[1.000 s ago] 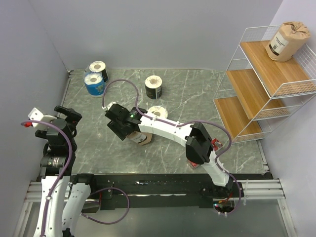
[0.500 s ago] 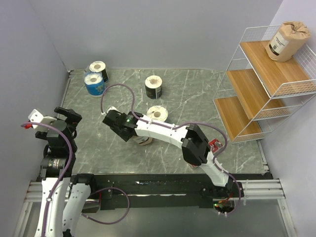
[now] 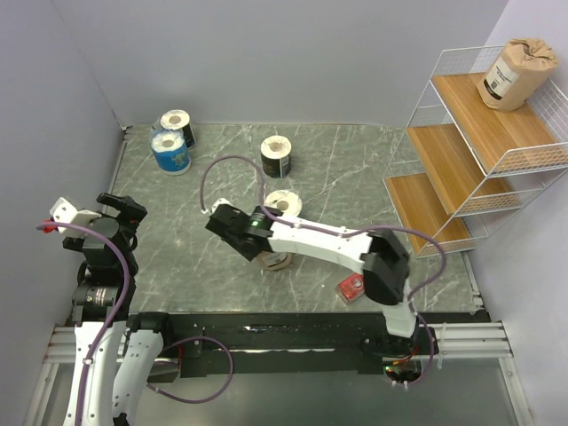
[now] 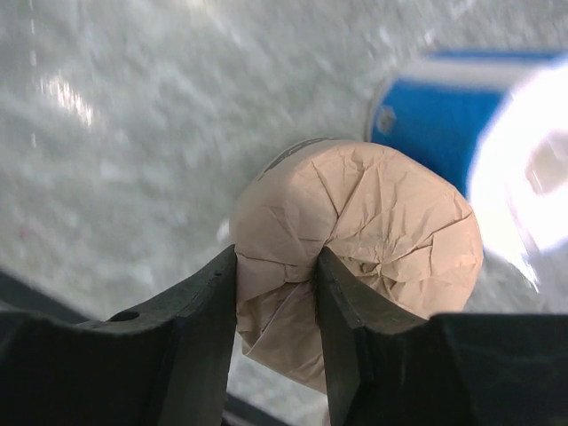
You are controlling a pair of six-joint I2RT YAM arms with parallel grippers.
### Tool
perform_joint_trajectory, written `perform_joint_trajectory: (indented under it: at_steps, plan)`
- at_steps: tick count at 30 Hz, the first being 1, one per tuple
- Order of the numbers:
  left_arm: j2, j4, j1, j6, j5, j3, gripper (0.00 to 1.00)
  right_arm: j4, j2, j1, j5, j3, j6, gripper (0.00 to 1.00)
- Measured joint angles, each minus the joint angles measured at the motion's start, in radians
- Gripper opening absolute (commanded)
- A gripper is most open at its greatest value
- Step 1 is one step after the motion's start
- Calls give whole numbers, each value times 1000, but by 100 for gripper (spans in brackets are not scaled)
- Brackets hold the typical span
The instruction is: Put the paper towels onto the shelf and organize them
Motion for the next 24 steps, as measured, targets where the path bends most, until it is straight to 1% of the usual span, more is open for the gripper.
perform_joint_trajectory:
  at_steps: [4,8,13,16,20,24]
  plan:
    - [0,2,0,2,7,0,96,-21,-151,0,-10,-71,-2,43]
    - [-2,2,0,2,8,0,97,-25,-284,0,-6,-77,-8,43]
    - [-11,5,-5,3,19,0,96,-65,-375,-2,79,-74,-38,43]
    - [-11,6,-9,3,29,0,97,-119,-378,-9,171,-20,-98,44]
    - [-11,9,-14,6,37,0,96,-126,-385,-39,301,80,-231,44]
    - [-11,14,-21,6,46,0,96,-97,-400,-125,384,206,-375,44]
